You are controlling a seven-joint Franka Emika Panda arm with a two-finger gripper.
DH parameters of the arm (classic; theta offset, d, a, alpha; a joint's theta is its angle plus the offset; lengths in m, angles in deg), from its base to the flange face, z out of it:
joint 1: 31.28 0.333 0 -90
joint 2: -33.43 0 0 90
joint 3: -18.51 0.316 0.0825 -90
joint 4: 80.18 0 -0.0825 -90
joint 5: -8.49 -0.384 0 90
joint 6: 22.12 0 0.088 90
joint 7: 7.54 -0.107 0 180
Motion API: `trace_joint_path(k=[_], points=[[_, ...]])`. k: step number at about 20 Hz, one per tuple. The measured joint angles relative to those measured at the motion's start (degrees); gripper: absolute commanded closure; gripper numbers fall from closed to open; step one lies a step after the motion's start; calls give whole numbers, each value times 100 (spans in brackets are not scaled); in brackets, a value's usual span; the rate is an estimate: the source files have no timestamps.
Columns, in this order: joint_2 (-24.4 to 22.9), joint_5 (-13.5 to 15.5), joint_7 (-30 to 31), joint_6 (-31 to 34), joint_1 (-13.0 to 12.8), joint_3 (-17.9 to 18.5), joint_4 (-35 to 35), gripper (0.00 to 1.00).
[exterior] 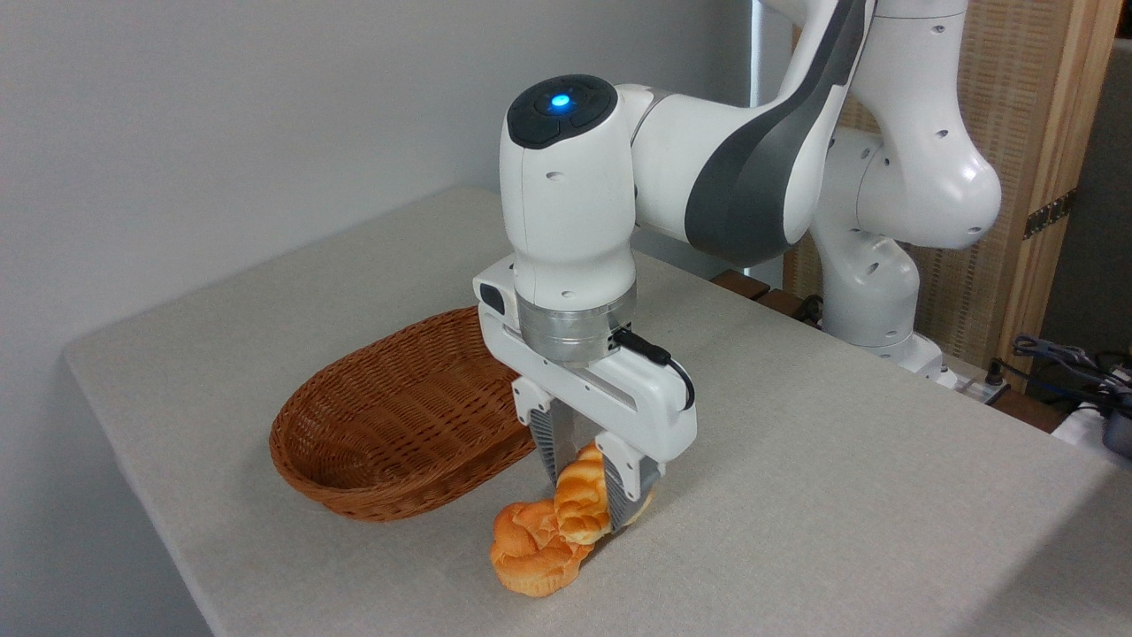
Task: Put bread into the basket
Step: 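Lift the braided roll and carry it over the wicker basket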
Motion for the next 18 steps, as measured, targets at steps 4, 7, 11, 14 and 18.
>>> trace_joint_path(k=[4, 7, 11, 14, 18], points=[[1, 0, 0, 0, 0, 0, 0, 54], [-14, 0, 0, -1, 0, 0, -11, 54], [-147, 1, 0, -1, 0, -1, -152, 52], [-271, 1, 0, 6, -2, -11, -312, 52], [-418, 4, 0, 10, -8, -28, -556, 50]])
